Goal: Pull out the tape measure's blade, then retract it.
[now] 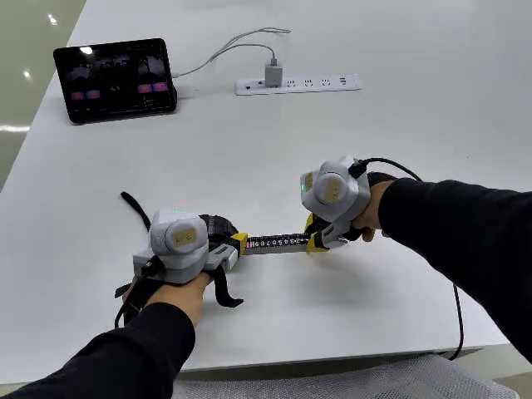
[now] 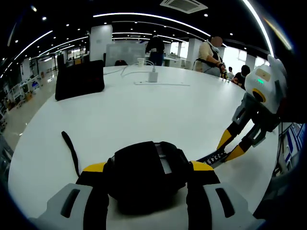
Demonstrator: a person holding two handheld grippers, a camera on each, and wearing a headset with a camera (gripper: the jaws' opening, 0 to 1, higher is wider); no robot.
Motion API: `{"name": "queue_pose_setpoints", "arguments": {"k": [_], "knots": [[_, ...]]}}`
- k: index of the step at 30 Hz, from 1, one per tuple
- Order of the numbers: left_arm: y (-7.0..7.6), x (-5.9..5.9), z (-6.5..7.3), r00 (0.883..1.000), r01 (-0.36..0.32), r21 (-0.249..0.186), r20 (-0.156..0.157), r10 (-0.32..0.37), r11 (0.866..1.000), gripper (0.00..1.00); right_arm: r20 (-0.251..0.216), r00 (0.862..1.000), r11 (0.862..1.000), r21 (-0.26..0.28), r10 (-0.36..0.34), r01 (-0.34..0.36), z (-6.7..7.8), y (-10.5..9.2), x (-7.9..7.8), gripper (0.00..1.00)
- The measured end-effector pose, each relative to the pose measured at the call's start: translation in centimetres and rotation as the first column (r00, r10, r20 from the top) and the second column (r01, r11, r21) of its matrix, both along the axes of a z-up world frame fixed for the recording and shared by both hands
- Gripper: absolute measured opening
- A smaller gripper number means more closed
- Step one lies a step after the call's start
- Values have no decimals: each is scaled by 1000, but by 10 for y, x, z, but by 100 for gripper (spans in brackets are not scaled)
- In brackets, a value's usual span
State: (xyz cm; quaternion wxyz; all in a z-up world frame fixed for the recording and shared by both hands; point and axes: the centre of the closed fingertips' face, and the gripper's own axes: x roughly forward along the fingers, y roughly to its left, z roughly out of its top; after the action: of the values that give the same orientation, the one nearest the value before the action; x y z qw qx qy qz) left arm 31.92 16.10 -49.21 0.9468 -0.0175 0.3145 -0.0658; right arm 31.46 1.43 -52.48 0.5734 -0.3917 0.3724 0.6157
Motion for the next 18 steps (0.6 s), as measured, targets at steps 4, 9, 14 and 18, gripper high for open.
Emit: {"name": "queue_pose_setpoints", "arguments": {"k": [4, 9, 14, 18], "knots": [[0, 0, 0, 1000, 0, 1, 0, 0, 1000, 61, -1, 1000, 1000, 1, -1, 1, 0, 3, 0, 11], [0, 0, 0, 1000, 0, 0, 2, 0, 1000, 61, -3, 1000, 1000, 6, 0, 0, 0, 5, 0, 11], [1, 0, 0, 1000, 1, -1, -2, -1, 1000, 61, -7, 1000, 1000, 12, -4, 4, 1, 7, 0, 11], [0, 0, -1, 1000, 1, -2, -4, -1, 1000, 61, -7, 1000, 1000, 17, -13, 13, 0, 9, 0, 11]]}}
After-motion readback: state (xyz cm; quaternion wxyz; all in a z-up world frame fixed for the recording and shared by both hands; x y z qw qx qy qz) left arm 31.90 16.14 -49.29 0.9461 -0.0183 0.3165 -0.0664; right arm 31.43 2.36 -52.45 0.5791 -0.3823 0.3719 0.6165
